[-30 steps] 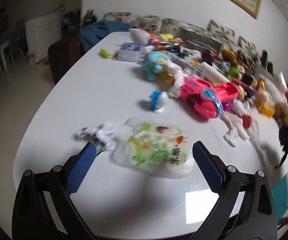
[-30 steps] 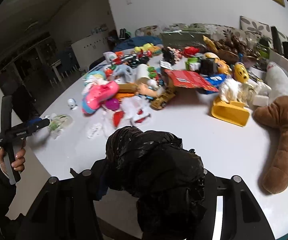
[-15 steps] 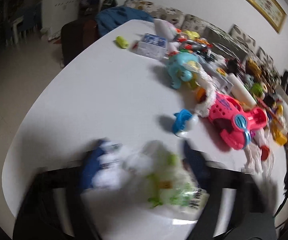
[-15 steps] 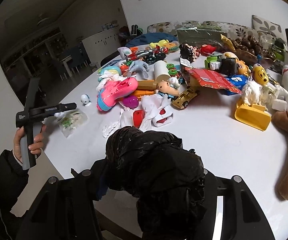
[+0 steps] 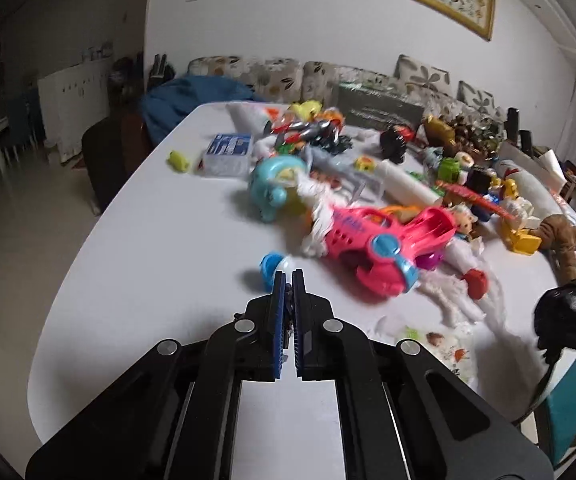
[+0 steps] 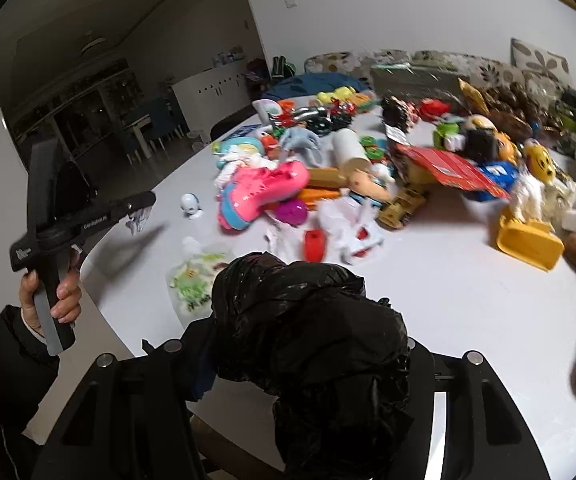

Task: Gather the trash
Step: 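Grasp the crumpled foil wrapper beside the juice pouch with the left tool, then carry the bag and wrapper to the cardboard box and open both tools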

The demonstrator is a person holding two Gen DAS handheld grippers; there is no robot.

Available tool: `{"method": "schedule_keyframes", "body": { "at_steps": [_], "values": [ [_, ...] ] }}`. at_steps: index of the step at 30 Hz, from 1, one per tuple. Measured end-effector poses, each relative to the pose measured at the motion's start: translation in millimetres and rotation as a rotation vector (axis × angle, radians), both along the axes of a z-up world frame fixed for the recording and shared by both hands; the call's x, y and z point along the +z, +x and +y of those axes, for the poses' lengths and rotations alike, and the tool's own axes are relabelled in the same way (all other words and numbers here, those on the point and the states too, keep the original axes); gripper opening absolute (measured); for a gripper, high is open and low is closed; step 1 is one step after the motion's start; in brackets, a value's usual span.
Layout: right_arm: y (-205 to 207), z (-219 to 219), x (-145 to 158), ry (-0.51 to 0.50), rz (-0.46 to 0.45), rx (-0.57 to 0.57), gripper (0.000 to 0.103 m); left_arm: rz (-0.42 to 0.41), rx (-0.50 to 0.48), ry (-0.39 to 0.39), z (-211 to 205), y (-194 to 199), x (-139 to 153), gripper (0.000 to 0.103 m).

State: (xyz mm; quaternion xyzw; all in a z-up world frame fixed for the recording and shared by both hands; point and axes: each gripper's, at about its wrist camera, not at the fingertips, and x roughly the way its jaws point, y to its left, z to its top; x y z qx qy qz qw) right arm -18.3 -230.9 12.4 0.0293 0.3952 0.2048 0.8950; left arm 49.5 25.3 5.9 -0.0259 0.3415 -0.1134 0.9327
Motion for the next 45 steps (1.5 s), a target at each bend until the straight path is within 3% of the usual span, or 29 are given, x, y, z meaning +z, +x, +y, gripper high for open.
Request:
{"method": "schedule_keyframes", "body": {
  "at_steps": [4,8,14,19,21,22,23,26,28,34,42,45],
  "values": [
    [-4.0,13.3,3.8,-0.007,-0.021,0.019,0.056,0.011,-0.012,-0.066,8.4,-1.6,9.7,0.003],
    [-19.1,13.8,12.3,0.026,-0.01,0.046,0.056,0.03,-0.089,-0.157,10.1,-35.8,24.6,0.003],
    [-71.3,14.4,11.8,0.08,0.086,0.133,0.056,0.074,-0.275,-0.12,-15.1,-129.2,29.2,0.003],
    [-104.0,32.8,-29.3,0.042,0.194,0.182,0.057,0.183,-0.387,-0.048,-38.3,-168.2,-16.0,0.003],
    [-106.1,39.2,-58.8,0.019,0.245,0.175,0.061,0.235,-0.422,-0.034,-43.9,-169.2,-48.9,0.017],
    [-106.2,40.9,-70.6,0.0,0.254,0.166,0.067,0.267,-0.425,-0.01,-46.3,-166.2,-69.9,0.053],
    [-105.8,43.2,-84.3,-0.033,0.262,0.155,0.076,0.282,-0.405,0.012,-47.7,-164.9,-82.8,0.081],
    [-110.1,46.8,-108.9,-0.13,0.271,0.14,0.077,0.316,-0.358,0.007,-41.4,-156.5,-109.8,0.083],
    [-114.0,40.6,-101.1,-0.108,0.257,0.131,0.077,0.339,-0.329,-0.024,-34.6,-151.3,-112.0,0.083],
    [-112.0,21.2,-46.6,-0.018,0.128,0.117,0.089,0.247,-0.295,-0.081,-19.4,-144.8,-76.9,0.086],
    [-109.8,7.6,-22.9,-0.013,0.102,0.114,0.089,0.186,-0.268,-0.1,-11.4,-144.9,-51.1,0.087],
    [-102.8,5.6,-6.9,-0.005,0.038,0.097,0.089,0.184,-0.264,-0.131,-10.3,-140.8,-43.4,0.087]
  ]
}}
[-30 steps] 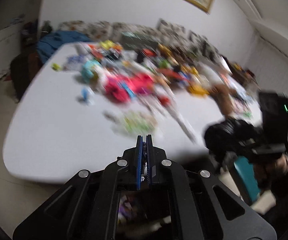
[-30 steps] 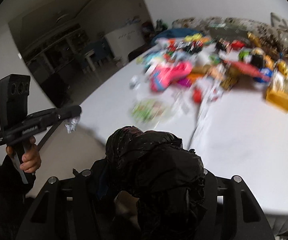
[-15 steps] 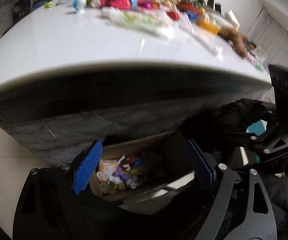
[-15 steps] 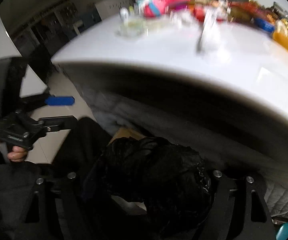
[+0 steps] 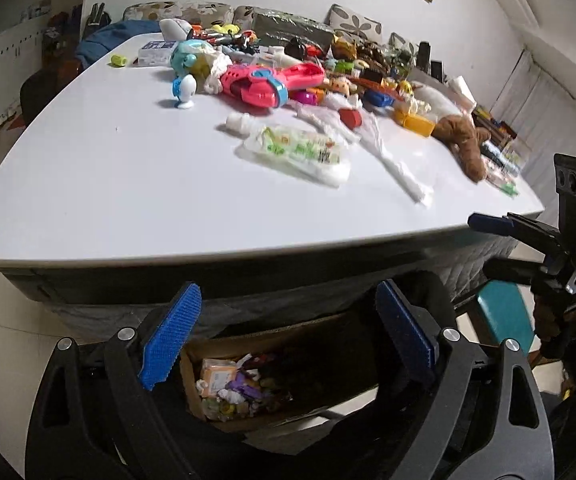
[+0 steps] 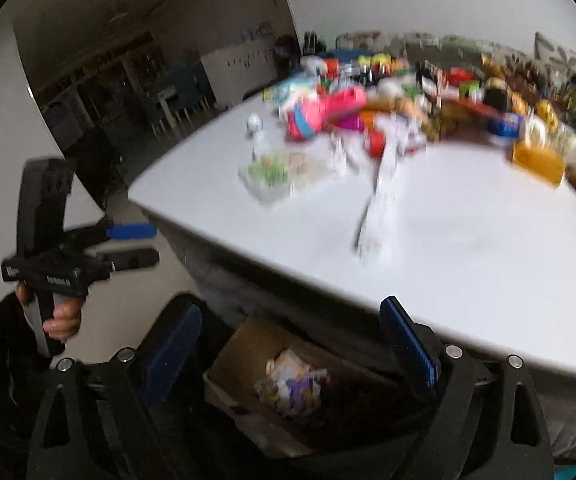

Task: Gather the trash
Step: 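Carry the bag and wrapper to the cardboard box and open both tools, then grasp the white plastic bag on the table with the right tool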

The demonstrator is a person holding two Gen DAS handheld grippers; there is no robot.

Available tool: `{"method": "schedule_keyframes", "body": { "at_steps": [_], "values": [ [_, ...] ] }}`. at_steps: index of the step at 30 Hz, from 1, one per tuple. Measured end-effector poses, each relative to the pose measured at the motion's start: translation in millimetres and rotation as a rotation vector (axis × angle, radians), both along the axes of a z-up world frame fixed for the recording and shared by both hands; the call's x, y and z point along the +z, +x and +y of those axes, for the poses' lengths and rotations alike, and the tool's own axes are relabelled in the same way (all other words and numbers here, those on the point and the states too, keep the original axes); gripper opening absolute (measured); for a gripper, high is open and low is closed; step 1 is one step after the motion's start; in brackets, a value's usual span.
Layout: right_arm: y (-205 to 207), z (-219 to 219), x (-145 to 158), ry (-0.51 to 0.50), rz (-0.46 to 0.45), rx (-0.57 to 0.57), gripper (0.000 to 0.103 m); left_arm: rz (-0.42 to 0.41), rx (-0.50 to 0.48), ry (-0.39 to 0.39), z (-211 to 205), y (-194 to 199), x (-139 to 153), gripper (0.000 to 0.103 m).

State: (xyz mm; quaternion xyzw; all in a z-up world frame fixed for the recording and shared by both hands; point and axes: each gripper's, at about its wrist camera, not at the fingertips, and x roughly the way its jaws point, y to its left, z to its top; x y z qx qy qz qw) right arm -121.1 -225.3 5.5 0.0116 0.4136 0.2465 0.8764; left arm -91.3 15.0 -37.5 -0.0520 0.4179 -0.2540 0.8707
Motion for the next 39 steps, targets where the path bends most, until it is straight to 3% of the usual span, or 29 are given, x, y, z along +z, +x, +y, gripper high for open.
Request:
{"method": "schedule_keyframes", "body": {
  "at_steps": [5,7,10,15,16,17,19,21,22,23,25,28,34,36,39],
  "values": [
    [71.8,-6.0,16.3,-0.045,-0.091,-0.106,0.09,-0.063,0.043,0.009,-13.5,19.3,15.6,0.09],
    [113.8,-8.6,9.3,-0.064,-0.052,-0.156,0.088,-0.074,0.068,0.009,-22.3,30.7,17.8,0.09],
    [165.4,-12.8,-0.4,-0.054,0.003,-0.179,0.078,-0.071,0.099,0.009,-30.2,42.8,18.2,0.09],
    [223.8,-6.2,-19.6,-0.083,0.098,-0.151,0.078,-0.052,0.112,-0.016,-41.1,55.9,17.8,0.09],
    [234.9,-3.8,-29.7,-0.092,0.151,-0.137,0.069,-0.051,0.112,-0.008,-44.6,58.5,17.0,0.09],
    [239.8,0.1,-33.9,-0.112,0.136,-0.114,0.06,-0.049,0.11,-0.003,-47.4,60.4,16.4,0.09],
    [240.8,6.1,-33.7,-0.193,0.119,-0.099,0.057,-0.041,0.108,0.007,-51.7,63.5,15.2,0.09],
    [235.3,-2.2,-27.6,-0.142,0.124,-0.109,0.051,-0.036,0.11,0.005,-54.3,65.1,15.6,0.09],
    [228.7,-11.5,-18.0,-0.078,0.096,-0.111,0.021,-0.037,0.112,0.003,-55.3,66.2,16.1,0.09],
    [224.8,-21.1,-11.6,-0.026,0.095,-0.111,0.017,-0.035,0.115,0.0,-57.2,68.7,16.4,0.09],
    [211.2,-41.0,-0.3,0.033,0.094,-0.135,0.017,-0.02,0.115,-0.008,-63.7,74.9,16.9,0.09],
    [195.6,-55.3,-2.6,0.0,0.087,-0.158,0.017,-0.015,0.088,-0.004,-83.7,84.7,21.3,0.09],
    [165.0,-79.3,-3.9,0.043,0.053,-0.173,0.017,-0.086,0.057,0.124,-132.8,111.3,27.2,0.09],
    [158.4,-88.2,2.0,0.066,0.03,-0.185,0.017,-0.05,0.062,0.188,-150.2,130.4,23.5,0.09],
    [161.1,-97.2,5.6,0.08,0.009,-0.203,0.017,0.066,0.054,0.217,-169.6,158.7,12.1,0.09]
  ]
}}
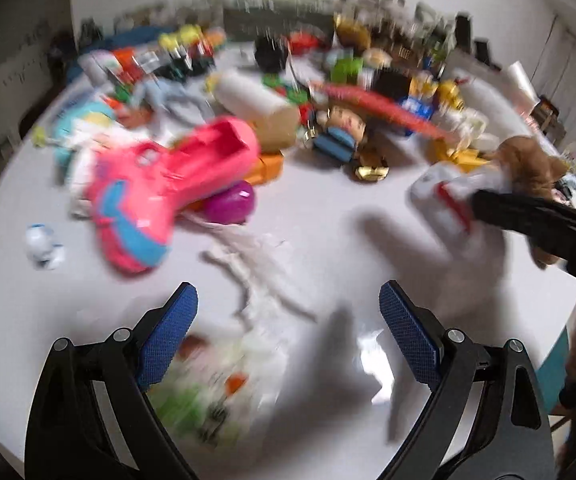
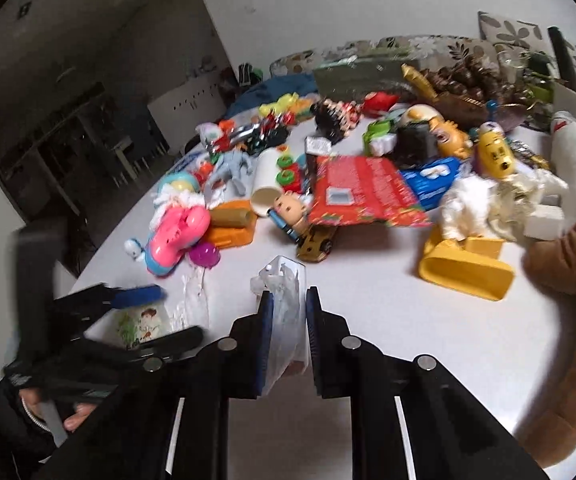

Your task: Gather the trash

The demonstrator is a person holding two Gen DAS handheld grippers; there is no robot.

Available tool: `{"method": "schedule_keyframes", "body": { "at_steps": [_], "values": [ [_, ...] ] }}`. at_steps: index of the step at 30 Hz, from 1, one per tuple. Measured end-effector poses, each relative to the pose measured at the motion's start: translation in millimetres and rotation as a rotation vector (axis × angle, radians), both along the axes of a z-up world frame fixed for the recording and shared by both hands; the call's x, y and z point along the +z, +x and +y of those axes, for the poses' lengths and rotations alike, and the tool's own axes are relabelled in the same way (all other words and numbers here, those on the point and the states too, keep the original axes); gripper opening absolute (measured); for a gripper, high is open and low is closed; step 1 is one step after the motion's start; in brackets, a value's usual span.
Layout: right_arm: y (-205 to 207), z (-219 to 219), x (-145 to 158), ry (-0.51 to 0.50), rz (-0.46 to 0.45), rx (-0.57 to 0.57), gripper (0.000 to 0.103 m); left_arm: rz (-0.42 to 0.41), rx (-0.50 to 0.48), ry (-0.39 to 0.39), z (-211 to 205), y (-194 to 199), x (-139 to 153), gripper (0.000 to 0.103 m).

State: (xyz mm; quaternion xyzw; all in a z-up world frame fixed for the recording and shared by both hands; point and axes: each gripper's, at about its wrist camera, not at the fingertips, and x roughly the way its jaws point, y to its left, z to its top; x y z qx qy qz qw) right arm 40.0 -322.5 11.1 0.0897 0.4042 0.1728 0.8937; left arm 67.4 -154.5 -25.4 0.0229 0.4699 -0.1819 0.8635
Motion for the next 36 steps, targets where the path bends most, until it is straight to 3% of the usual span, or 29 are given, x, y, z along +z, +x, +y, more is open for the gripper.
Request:
{"method": "schedule_keyframes", "body": {
  "at_steps": [1,3,4,5,6,7,8,9,13,17,20,25,29,33,36],
  "values": [
    [-0.7,-4.5,1.8,0.008,-0.007,-0.01,0.017,0.023,0.021,0.004,-2.3,7.6,-4.2,0.087],
    [-2.2,-12.6,4.0,0.015,-0.019,-0.026,0.017,0.0,0.056,0.073,-8.0,19.7,-4.3,0.06],
    [-2.8,-16.0,5.0,0.016,-0.024,-0.034,0.017,-0.003,0.051,0.072,-7.7,22.5,-3.0,0.016],
    [-3.2,-19.6,6.0,0.02,-0.027,-0.039,0.017,0.045,0.018,-0.001,-3.0,26.8,-1.0,0.003],
    [-4.9,-22.7,8.0,0.026,-0.033,-0.044,0.017,0.065,0.008,-0.062,3.2,26.8,3.7,0.002],
    [-6.6,-24.5,10.2,0.027,-0.039,-0.046,0.017,0.027,0.005,-0.087,9.2,21.1,15.4,0.002],
    [-8.5,-25.4,13.2,0.028,-0.046,-0.045,0.017,-0.071,-0.003,-0.059,13.7,7.0,33.7,0.002],
    [-11.4,-25.5,18.1,0.032,-0.057,-0.042,0.017,-0.118,-0.014,-0.059,18.6,-2.4,44.7,0.002],
    [-20.1,-17.9,41.6,0.078,-0.094,-0.013,0.017,-0.32,-0.063,-0.128,52.1,-48.9,108.6,0.002],
    [-36.2,0.4,76.3,0.087,-0.169,0.021,0.017,-0.483,-0.083,-0.157,75.5,-77.5,162.5,0.002],
    [-54.0,15.4,103.0,0.105,-0.222,0.057,0.017,-0.547,-0.094,-0.174,87.4,-100.9,190.2,0.002],
    [-97.9,42.5,132.5,0.13,-0.262,0.148,0.017,-0.549,-0.178,-0.226,106.3,-146.5,195.0,0.002],
    [-131.7,59.2,132.0,0.153,-0.215,0.212,0.017,-0.507,-0.264,-0.207,115.2,-195.6,167.5,0.002],
    [-164.3,74.2,102.6,0.154,-0.105,0.257,0.017,-0.393,-0.313,-0.157,118.1,-223.5,127.3,0.002],
    [-175.3,84.7,65.3,0.112,-0.014,0.255,0.017,-0.248,-0.321,-0.128,119.9,-226.0,81.0,0.002]
  ]
}}
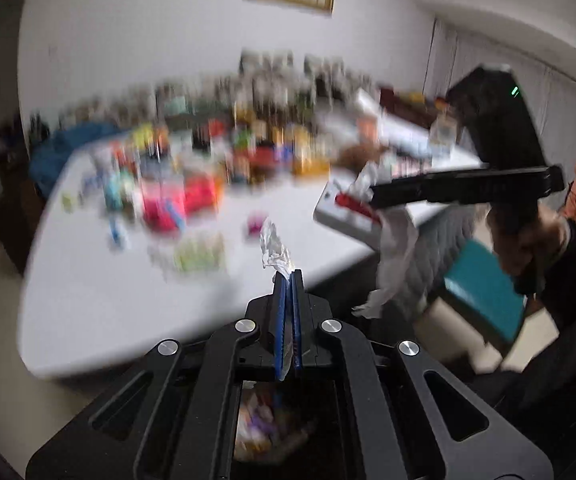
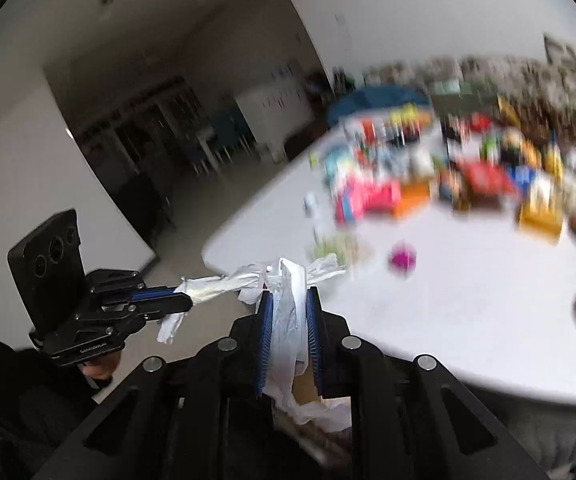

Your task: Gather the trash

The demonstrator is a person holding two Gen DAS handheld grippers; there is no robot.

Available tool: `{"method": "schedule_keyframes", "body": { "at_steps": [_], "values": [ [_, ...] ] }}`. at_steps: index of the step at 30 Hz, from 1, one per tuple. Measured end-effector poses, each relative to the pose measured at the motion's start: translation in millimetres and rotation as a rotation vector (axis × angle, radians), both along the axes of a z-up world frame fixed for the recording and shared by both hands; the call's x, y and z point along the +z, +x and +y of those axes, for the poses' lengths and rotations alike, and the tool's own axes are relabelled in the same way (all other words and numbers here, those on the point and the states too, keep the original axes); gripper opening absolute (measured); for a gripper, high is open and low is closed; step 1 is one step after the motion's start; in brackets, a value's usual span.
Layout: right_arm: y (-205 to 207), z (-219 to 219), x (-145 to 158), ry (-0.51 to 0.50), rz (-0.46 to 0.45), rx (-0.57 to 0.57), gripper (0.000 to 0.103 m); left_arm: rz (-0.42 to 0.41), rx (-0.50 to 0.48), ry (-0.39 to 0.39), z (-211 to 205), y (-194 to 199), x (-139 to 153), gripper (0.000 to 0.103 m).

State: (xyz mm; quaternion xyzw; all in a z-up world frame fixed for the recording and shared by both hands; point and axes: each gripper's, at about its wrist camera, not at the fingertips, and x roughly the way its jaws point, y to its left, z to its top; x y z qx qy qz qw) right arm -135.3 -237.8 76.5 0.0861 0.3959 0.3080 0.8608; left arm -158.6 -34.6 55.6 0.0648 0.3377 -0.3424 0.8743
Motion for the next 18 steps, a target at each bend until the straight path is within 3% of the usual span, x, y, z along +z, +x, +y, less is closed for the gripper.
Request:
{"method": "schedule_keyframes", "body": {
  "at_steps": [4,9,10,11,13,14,16,18],
  "values": [
    [-1.5,19.5,-82.5,-0.104,0.158,-0.006,0.017,0.218,0.019,0.057,3.9,18.5,-80.1,0.002],
    [10.8,35.8,-195.2,-0.207,0.336,-0.006,0.019,0.376,0.043,0.174,9.1,36.5,-177.1,0.004],
    [13.6,37.3,-209.2,-0.222,0.359,-0.004,0.023,0.4,0.049,0.186,10.0,40.7,-189.7,0.009],
    [17.2,38.8,-226.7,-0.233,0.403,0.002,0.037,0.44,0.052,0.209,10.4,46.4,-207.6,0.028],
    [20.1,38.6,-241.1,-0.245,0.423,-0.008,0.052,0.479,0.048,0.256,9.4,52.1,-231.9,0.059],
    [19.9,38.5,-240.8,-0.253,0.413,-0.006,0.053,0.46,0.07,0.302,9.2,51.5,-240.8,0.067],
    [16.2,38.6,-228.5,-0.269,0.368,0.001,0.053,0.457,0.056,0.33,7.7,48.3,-249.0,0.075],
    [10.1,39.5,-201.5,-0.262,0.289,0.028,0.053,0.448,0.062,0.337,9.2,49.9,-248.0,0.076]
  ]
}}
